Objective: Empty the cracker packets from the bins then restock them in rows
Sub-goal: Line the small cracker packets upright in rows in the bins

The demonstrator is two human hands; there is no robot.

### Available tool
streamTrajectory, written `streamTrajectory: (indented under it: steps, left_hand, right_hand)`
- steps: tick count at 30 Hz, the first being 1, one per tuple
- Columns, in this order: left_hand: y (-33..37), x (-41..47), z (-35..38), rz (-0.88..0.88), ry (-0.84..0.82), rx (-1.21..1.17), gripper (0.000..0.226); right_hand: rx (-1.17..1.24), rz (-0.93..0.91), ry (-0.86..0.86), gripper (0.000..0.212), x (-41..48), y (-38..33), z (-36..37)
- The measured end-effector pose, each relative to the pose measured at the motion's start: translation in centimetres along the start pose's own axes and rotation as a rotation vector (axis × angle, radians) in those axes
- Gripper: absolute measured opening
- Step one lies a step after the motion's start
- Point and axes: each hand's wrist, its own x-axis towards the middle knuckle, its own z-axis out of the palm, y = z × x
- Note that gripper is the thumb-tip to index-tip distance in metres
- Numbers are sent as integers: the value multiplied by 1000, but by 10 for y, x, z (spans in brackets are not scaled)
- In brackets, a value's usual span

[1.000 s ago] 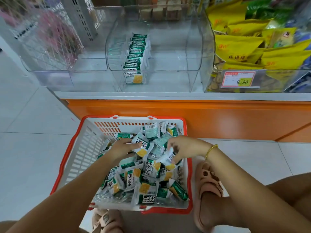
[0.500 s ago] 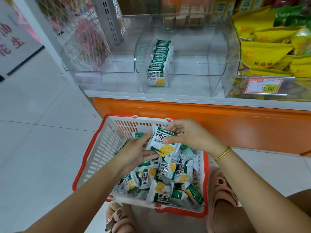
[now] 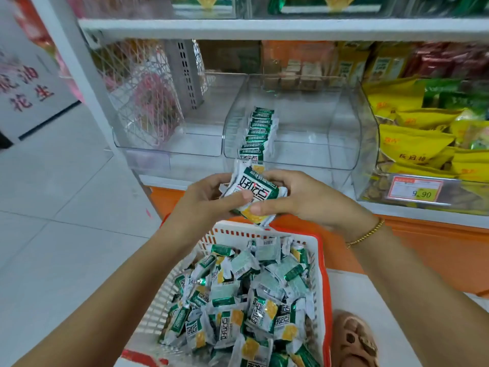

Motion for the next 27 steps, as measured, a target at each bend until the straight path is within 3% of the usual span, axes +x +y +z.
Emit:
streamTrajectory:
  steps: [5,8,10,14,18,21,23,27]
  left_hand:
    - [29,26,-8,154,53,-6,47]
    - [17,51,-20,186,273,341,45]
    - [2,60,-26,218,316,628,41]
    - [-10,68,-25,322,307,825,44]
    - [-10,74,-24,346,315,802,40]
    - [-10,75,-25,349,314,791,39]
    - [-10,75,-26,352,309,793,39]
    - [-11,73,-26,352,289,813,43]
  right_hand:
    - [-83,-32,7,48,28,-53,-42]
    - [-210,-5,149,45,62,-63,-81]
    - [-341,81,177,49,88,-57,-100]
    - [-381,328,-46,72,126,-35,-109]
    - [-383,410,-202,47,142,-18,-99]
    - [-448,381,-198,54,146,-12,-91]
    - [-638,306,-152,62,146,-11,-85]
    - [-1009,114,-106,54,148,-6,-77]
